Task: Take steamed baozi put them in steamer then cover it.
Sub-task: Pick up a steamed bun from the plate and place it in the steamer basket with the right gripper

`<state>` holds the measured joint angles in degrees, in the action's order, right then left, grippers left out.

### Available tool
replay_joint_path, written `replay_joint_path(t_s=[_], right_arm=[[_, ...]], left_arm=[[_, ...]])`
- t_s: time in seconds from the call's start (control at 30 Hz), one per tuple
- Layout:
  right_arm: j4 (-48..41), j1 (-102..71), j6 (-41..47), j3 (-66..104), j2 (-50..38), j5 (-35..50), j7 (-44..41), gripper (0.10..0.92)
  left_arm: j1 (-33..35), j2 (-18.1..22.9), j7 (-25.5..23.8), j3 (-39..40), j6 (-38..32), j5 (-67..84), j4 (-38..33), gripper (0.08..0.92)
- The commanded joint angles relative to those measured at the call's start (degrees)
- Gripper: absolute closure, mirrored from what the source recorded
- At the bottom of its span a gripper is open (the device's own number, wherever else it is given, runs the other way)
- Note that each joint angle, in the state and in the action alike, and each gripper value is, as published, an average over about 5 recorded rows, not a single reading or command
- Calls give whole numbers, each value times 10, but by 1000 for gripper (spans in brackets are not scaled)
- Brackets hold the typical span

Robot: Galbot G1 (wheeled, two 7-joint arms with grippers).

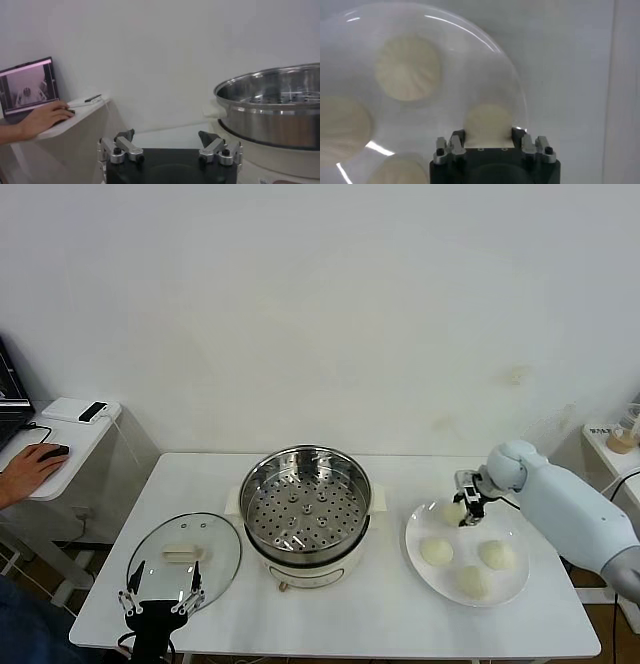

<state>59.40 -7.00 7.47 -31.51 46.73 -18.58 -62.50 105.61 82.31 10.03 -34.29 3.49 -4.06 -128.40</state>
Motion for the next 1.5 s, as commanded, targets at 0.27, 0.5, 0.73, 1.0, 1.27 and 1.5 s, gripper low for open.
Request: replay_joint_path(t_s=[0.27, 0.5, 0.73, 1.0, 1.27, 1.5], right_arm=[[96, 134, -8, -74, -67, 83, -18, 448], [129, 272, -8, -167, -25, 190, -6, 440], [174, 365, -20, -254, 33, 292, 32, 440], [153, 385, -84, -316, 136, 292, 60, 440], [100, 380, -166, -380, 256, 246, 71, 440], [60, 350, -220, -404, 305, 158, 71, 440]], left_arm=[[0, -6, 3, 3, 5, 8, -3, 177], [1, -15, 3, 0, 11, 25, -7, 177], [3, -21, 2, -4, 11, 32, -5, 177], [6, -23, 2, -9, 11, 33, -8, 177], [13, -25, 1, -21, 12, 38, -14, 177], [18, -25, 1, -27, 12, 40, -18, 177]])
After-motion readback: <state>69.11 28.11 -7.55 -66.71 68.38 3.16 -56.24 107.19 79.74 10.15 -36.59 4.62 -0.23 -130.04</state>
